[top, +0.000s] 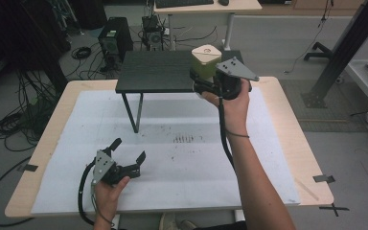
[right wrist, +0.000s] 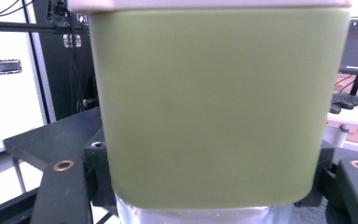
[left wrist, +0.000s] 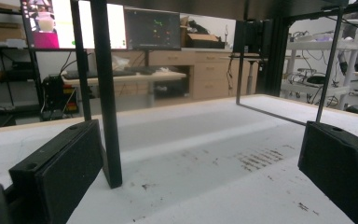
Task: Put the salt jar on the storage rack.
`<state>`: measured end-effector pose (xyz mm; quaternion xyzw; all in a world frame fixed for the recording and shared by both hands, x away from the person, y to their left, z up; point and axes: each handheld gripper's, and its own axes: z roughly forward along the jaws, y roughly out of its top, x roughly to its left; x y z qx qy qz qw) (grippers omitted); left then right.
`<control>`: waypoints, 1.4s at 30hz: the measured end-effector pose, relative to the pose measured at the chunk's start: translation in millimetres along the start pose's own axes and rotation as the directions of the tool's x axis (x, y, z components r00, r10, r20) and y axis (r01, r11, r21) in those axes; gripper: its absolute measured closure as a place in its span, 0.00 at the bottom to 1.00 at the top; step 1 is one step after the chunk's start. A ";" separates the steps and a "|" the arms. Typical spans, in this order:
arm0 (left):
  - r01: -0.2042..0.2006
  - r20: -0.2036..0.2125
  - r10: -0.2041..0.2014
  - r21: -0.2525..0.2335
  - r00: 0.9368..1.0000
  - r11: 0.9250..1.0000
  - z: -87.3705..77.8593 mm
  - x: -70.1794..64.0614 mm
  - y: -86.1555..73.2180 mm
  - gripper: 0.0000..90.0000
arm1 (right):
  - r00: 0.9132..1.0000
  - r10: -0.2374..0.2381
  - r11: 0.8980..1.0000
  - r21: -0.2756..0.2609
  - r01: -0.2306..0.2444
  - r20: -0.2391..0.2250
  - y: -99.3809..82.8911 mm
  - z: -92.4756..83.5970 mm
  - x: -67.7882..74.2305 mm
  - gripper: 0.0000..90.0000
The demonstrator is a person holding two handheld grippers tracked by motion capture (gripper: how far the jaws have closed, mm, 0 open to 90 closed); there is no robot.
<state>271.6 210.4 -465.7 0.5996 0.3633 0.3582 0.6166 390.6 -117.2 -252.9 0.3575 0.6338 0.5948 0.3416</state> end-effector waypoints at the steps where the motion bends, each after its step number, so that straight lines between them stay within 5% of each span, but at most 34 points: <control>1: 0.000 0.000 0.000 0.000 1.000 1.000 0.0 0.0 0.0 0.01 | 1.000 0.000 1.000 0.000 0.000 0.000 0.0 0.0 0.0 0.33; 24: 0.001 0.002 -0.001 0.001 1.000 1.000 0.2 0.0 0.1 0.01 | 0.999 0.042 0.999 0.007 -0.042 0.026 0.2 46.5 -11.4 0.33; 42: 0.002 0.003 -0.002 0.001 1.000 1.000 0.2 -0.1 0.0 0.01 | 0.998 0.052 0.999 0.002 -0.052 0.029 -4.8 53.1 -12.8 0.33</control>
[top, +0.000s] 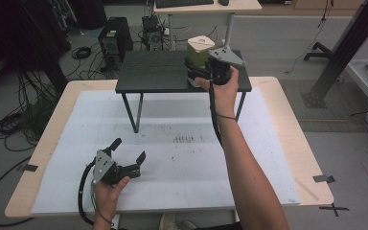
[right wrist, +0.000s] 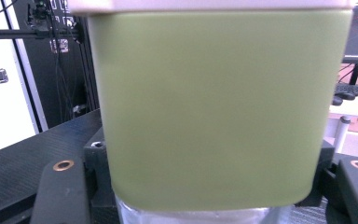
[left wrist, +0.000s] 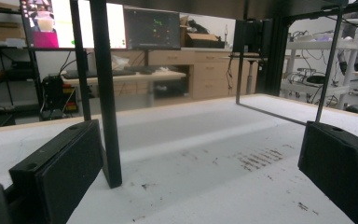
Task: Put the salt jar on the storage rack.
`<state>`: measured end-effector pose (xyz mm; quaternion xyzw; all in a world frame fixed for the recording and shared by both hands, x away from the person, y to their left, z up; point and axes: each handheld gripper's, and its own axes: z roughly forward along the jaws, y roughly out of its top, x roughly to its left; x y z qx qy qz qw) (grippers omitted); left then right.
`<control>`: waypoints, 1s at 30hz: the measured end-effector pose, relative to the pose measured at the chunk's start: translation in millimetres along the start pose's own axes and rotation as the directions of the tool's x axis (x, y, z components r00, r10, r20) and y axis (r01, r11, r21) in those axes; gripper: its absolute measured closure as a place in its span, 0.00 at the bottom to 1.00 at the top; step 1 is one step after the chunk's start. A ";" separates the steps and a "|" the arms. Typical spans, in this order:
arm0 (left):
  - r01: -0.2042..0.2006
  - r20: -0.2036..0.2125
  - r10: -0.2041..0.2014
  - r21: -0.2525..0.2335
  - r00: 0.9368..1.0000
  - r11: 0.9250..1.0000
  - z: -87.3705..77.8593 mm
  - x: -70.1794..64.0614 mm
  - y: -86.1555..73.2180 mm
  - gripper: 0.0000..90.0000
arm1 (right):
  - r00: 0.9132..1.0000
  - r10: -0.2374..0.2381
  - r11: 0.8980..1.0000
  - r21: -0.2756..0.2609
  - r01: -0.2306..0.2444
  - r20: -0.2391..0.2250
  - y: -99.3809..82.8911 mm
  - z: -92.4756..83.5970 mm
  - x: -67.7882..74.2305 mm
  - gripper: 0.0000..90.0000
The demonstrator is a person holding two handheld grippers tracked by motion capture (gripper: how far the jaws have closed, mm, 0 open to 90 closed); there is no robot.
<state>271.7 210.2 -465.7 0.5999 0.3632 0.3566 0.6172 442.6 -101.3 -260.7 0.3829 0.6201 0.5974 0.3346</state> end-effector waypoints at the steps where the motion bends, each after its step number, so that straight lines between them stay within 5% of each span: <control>1: -0.001 0.000 0.001 0.000 1.000 1.000 0.0 0.0 0.0 0.01 | 1.000 -0.002 1.000 -0.001 0.002 0.000 -0.2 0.0 0.2 0.33; 30: -0.001 0.000 0.001 0.000 1.000 1.000 0.0 0.0 0.0 0.01 | 1.000 -0.003 1.000 -0.007 0.003 0.005 -0.9 0.7 -0.1 0.33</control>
